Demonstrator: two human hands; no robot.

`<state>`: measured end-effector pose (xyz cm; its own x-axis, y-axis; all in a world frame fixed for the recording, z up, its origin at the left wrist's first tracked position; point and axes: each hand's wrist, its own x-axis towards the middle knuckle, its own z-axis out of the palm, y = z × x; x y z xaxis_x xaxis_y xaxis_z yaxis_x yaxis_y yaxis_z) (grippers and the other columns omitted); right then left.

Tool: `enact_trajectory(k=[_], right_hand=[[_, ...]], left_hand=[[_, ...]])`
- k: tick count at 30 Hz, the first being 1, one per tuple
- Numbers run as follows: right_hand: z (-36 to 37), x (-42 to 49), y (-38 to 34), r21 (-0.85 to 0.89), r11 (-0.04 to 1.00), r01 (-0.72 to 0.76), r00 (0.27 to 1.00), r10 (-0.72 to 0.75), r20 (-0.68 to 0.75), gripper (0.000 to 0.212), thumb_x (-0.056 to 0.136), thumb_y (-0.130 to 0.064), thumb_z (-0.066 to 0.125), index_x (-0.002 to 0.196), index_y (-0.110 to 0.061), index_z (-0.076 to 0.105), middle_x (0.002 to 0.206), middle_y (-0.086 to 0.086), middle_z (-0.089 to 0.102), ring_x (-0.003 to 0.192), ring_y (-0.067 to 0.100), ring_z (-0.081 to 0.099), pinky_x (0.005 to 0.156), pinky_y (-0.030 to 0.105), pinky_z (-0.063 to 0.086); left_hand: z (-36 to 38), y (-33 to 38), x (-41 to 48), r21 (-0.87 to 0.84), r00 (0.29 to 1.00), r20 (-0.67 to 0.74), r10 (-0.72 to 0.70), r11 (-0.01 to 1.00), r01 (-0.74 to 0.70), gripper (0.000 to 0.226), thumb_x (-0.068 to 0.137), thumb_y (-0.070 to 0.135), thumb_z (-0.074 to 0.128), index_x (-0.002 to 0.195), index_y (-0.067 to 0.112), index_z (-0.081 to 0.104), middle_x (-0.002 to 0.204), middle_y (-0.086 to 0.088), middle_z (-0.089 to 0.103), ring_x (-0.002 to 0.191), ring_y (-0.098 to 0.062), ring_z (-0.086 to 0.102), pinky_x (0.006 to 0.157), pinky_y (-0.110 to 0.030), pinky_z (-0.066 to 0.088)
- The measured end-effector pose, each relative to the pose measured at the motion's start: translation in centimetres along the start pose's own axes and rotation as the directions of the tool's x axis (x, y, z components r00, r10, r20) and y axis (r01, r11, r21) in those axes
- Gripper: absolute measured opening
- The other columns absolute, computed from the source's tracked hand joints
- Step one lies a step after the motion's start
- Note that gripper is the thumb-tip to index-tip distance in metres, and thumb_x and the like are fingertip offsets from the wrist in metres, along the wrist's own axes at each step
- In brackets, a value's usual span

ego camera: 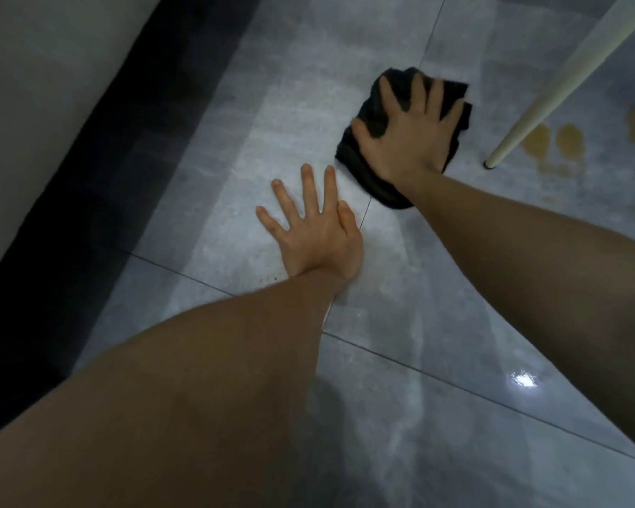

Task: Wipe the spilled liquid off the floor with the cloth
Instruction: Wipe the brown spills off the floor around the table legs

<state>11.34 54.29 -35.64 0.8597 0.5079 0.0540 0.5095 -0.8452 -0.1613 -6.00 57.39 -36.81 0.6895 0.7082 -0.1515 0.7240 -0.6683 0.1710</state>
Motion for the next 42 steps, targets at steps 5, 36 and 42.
enact_trajectory(k=[5,36,42], right_hand=[[-0.1,-3.4,2.9,0.046,0.999,0.017,0.997,-0.013,-0.074,0.076,0.091,-0.075,0.036,0.156,-0.037,0.037,0.165,0.008,0.033,0.154,0.037,0.019,0.120,0.069,0.006],[-1.7,-13.5,6.0,0.016,0.996,0.092,0.996,-0.091,-0.018,0.073,0.093,-0.072,0.035,0.159,-0.039,0.032,0.167,0.009,0.031,0.154,0.033,0.022,0.123,0.062,0.012],[-2.7,-21.1,13.3,0.049,0.988,0.148,0.986,-0.143,-0.087,0.072,0.090,-0.071,0.045,0.155,-0.040,0.041,0.164,0.007,0.038,0.152,0.031,0.029,0.123,0.061,0.017]], left_hand=[[-0.1,-0.2,-0.1,0.013,1.000,-0.020,0.002,1.000,-0.002,0.060,0.106,0.041,0.009,0.161,0.034,-0.012,0.170,0.004,-0.017,0.154,-0.040,-0.018,0.117,-0.070,-0.008],[-1.1,-0.3,-0.4,-0.036,0.981,-0.021,0.192,0.981,-0.192,0.058,0.107,0.041,0.022,0.163,0.024,0.018,0.172,0.003,0.010,0.158,-0.030,-0.001,0.121,-0.065,-0.005],[-0.3,0.4,-3.4,0.048,0.924,0.076,0.375,0.924,-0.379,0.067,0.104,0.056,0.020,0.164,0.028,0.007,0.172,0.002,-0.001,0.157,-0.030,-0.006,0.123,-0.061,-0.006]])
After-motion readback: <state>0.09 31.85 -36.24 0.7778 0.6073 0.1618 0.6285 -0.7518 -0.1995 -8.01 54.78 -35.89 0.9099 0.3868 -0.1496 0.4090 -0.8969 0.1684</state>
